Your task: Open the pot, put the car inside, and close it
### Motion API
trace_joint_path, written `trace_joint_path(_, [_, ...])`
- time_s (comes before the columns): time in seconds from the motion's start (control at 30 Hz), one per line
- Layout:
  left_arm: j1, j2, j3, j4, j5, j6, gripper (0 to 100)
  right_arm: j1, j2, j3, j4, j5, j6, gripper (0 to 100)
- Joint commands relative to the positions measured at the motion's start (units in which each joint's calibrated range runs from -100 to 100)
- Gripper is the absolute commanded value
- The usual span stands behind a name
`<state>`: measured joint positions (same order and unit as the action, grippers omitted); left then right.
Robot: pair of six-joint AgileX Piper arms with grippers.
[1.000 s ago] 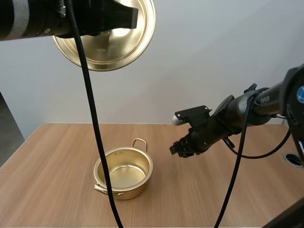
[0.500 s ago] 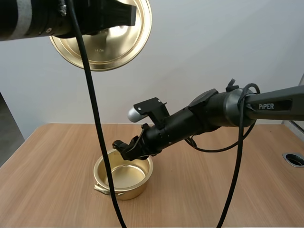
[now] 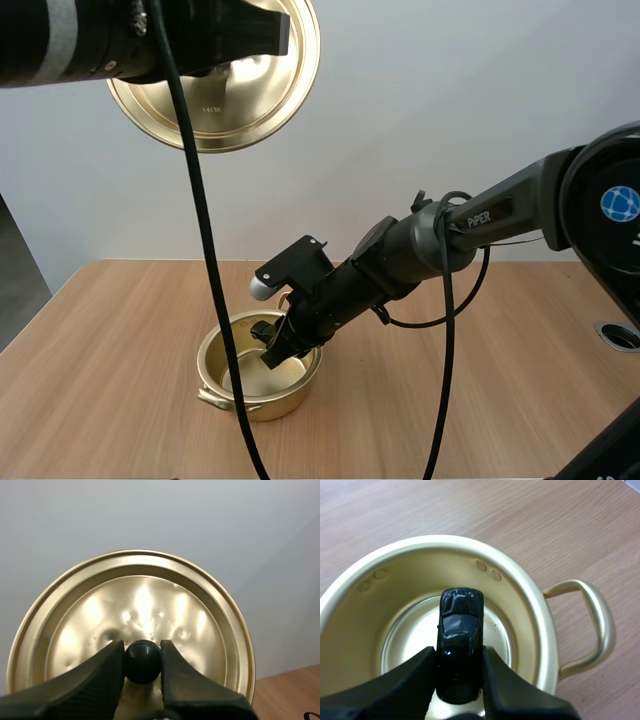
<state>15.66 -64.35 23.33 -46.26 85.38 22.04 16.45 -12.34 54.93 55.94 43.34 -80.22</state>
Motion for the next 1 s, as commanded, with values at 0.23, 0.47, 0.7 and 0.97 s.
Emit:
trace_joint_path(0.23, [0.03, 0.14, 0.02, -0.04, -0.13, 0.81, 0, 0.04, -2.32, 0.02, -0.22, 5.47, 1.36, 45])
trace_joint_path(0.47, [0.03, 2.03, 0.78, 0.1, 1.57, 1.0, 0, -4.07, -13.58, 0.02, -10.41, -5.23, 12.73, 0])
trace_joint_path(0.7, [0.03, 5.15, 12.03, -0.06, 3.76, 5.56, 0, -14.47, -24.52, 0.02, -22.1, -6.29, 24.34, 0])
trace_joint_path(0.97, [-0.05, 13.83, 31.93, 1.19, 10.37, 15.77, 0, -22.99, -33.58, 1.61, -22.11, -3.86, 24.68, 0])
